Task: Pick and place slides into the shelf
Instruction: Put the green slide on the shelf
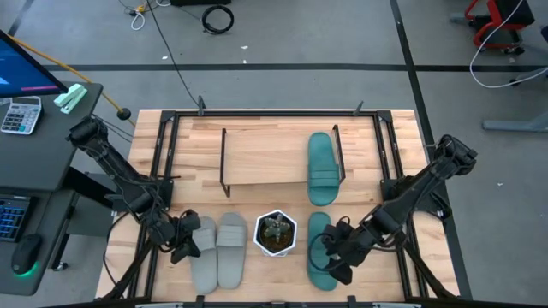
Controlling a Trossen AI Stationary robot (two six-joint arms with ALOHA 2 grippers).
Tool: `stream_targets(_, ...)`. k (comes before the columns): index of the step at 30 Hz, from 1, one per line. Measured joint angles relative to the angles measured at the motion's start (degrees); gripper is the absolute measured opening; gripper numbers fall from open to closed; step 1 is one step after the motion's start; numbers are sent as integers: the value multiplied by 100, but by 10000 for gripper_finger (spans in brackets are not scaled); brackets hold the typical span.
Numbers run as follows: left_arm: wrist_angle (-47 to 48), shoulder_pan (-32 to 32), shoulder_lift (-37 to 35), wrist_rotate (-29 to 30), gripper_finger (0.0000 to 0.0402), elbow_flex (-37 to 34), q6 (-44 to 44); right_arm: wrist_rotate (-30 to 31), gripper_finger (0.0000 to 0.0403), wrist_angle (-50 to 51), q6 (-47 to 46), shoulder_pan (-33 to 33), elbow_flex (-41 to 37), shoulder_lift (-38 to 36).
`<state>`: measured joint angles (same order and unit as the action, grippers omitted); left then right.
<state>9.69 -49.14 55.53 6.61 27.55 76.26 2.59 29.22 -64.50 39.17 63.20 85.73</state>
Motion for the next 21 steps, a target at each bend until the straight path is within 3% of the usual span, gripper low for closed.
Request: stream_targets(21, 178, 6, 0, 174, 88, 0, 305, 341, 300, 525, 669, -40, -104, 7)
